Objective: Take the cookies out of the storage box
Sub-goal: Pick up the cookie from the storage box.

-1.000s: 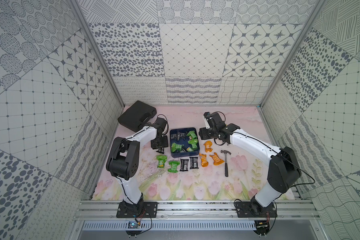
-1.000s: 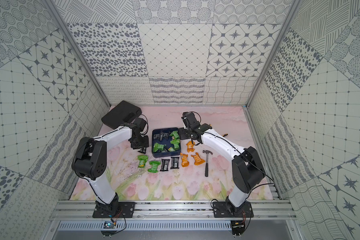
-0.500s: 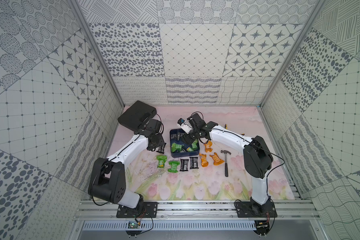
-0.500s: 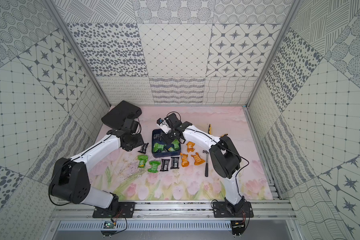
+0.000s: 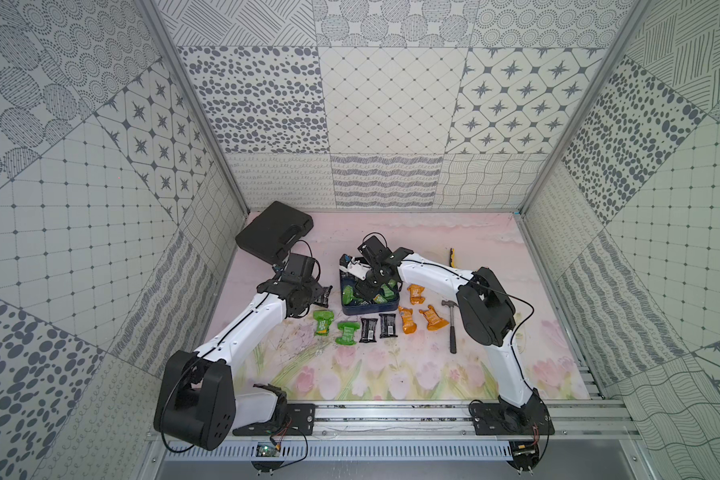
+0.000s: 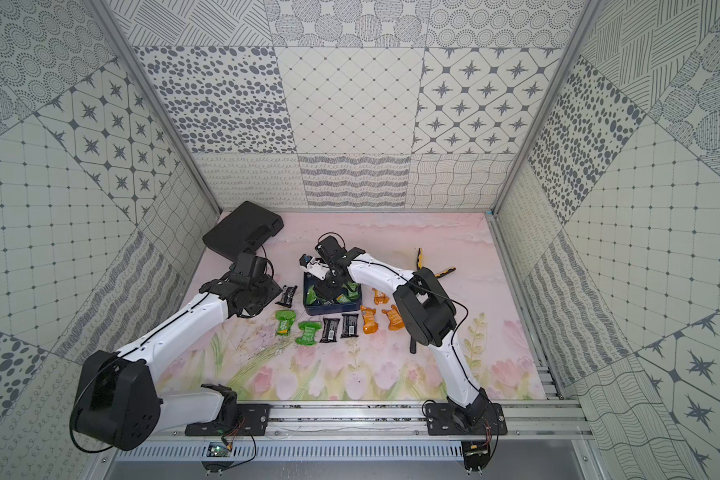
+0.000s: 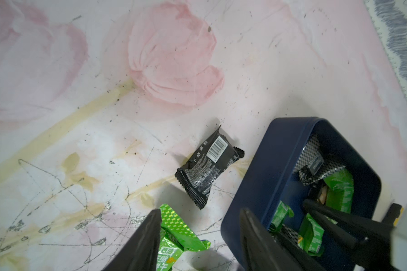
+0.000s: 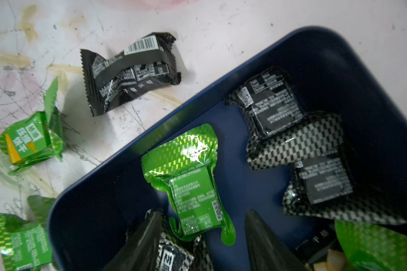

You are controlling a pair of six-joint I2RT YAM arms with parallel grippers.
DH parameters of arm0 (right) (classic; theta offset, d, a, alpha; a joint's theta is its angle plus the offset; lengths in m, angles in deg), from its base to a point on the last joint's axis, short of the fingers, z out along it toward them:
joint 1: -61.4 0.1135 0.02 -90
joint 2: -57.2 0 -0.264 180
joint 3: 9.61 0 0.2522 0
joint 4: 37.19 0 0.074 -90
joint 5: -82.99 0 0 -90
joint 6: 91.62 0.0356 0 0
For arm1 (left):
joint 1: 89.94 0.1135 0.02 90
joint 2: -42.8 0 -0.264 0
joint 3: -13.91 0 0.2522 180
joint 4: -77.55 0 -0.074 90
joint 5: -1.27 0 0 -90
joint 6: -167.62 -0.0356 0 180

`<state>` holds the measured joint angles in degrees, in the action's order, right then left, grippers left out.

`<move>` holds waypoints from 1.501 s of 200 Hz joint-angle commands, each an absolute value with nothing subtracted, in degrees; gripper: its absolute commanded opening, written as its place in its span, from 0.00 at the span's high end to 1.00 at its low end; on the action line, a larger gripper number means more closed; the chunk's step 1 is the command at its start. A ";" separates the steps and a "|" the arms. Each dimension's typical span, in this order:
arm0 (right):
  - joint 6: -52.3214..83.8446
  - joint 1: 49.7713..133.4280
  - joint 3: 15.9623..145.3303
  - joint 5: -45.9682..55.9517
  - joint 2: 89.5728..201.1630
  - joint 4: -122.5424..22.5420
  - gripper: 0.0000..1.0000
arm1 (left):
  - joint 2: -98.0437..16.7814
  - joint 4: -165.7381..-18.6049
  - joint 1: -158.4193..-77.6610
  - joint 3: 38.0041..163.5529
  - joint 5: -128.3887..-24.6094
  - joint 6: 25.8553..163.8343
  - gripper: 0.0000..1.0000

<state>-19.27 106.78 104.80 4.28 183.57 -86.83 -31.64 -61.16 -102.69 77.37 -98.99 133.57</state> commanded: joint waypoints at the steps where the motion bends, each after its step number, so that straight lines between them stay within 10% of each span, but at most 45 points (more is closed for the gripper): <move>1: -21.70 107.39 107.18 3.76 185.69 -87.50 0.38 | -30.12 -63.39 -102.48 77.23 -102.76 138.71 0.43; 300: -16.75 108.85 100.03 -0.85 174.69 -80.13 0.79 | -28.48 -62.68 -102.14 79.58 -105.08 134.27 0.43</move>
<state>-17.66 108.42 103.88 -1.93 181.14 -85.28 -28.79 -62.28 -102.54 78.31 -104.15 138.44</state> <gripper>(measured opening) 0.379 0.568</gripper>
